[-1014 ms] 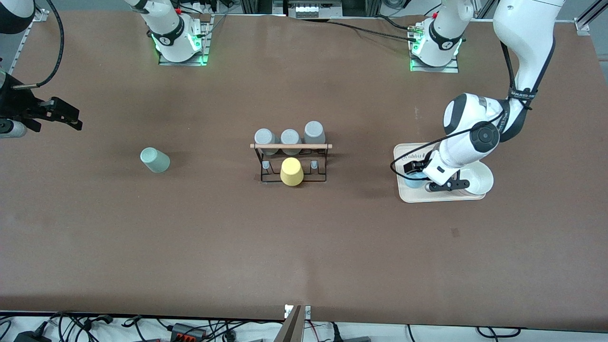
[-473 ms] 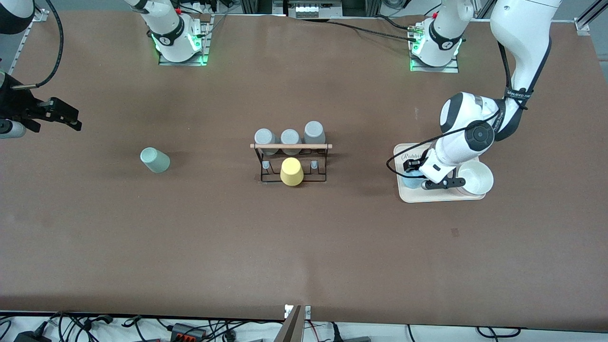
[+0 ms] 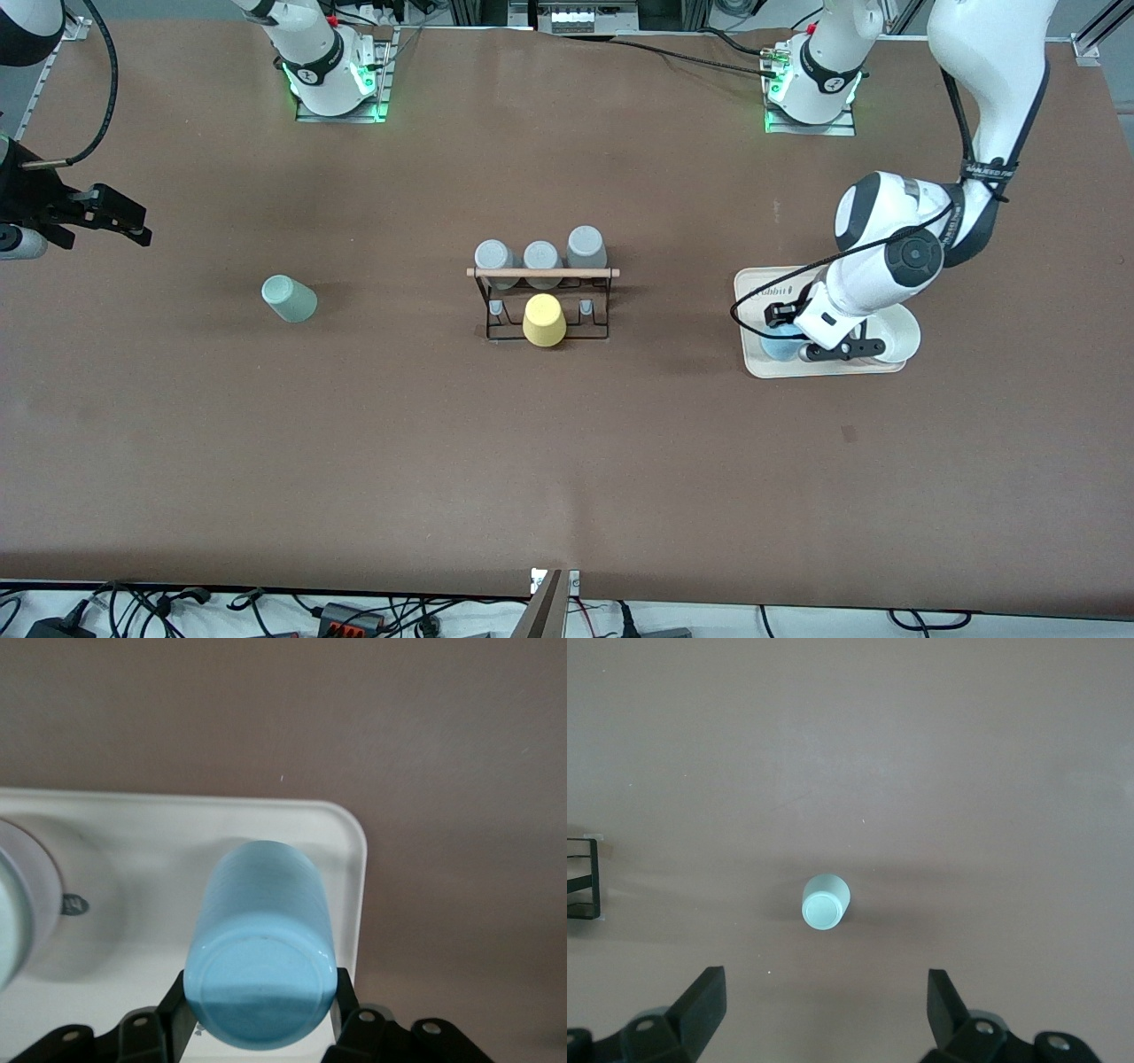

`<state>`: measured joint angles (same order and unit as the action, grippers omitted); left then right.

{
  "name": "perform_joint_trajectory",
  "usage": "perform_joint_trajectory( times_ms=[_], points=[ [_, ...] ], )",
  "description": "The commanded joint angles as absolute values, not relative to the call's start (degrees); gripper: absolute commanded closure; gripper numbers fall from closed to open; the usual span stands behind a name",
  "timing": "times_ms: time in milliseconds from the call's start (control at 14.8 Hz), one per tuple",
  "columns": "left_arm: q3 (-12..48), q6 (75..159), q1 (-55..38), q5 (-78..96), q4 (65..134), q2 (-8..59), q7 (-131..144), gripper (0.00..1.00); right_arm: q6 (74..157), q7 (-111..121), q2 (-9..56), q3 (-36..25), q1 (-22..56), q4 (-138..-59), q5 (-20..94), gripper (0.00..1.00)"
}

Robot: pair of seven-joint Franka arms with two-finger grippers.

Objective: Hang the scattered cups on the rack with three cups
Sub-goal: 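Close the left gripper on the light blue cup and lift it, then carry the light blue cup with the left gripper to the rack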

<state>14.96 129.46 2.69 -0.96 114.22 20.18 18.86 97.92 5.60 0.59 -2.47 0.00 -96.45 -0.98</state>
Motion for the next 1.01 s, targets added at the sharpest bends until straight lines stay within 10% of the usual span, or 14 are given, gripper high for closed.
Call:
perform_joint_trajectory(
  times_ms=[0, 946],
  points=[
    [15.5, 121.1, 2.1, -2.2, 105.9, 19.4, 19.9, 0.67, 98.3, 6.8, 0.6, -2.3, -0.5, -96.3, -0.9, 0.00],
    [22.1, 115.6, -11.0, -1.4, 84.6, 28.6, 58.3, 0.65, 97.6, 6.1, 0.8, -2.9, -1.1, -96.4, -0.7, 0.00]
  ],
)
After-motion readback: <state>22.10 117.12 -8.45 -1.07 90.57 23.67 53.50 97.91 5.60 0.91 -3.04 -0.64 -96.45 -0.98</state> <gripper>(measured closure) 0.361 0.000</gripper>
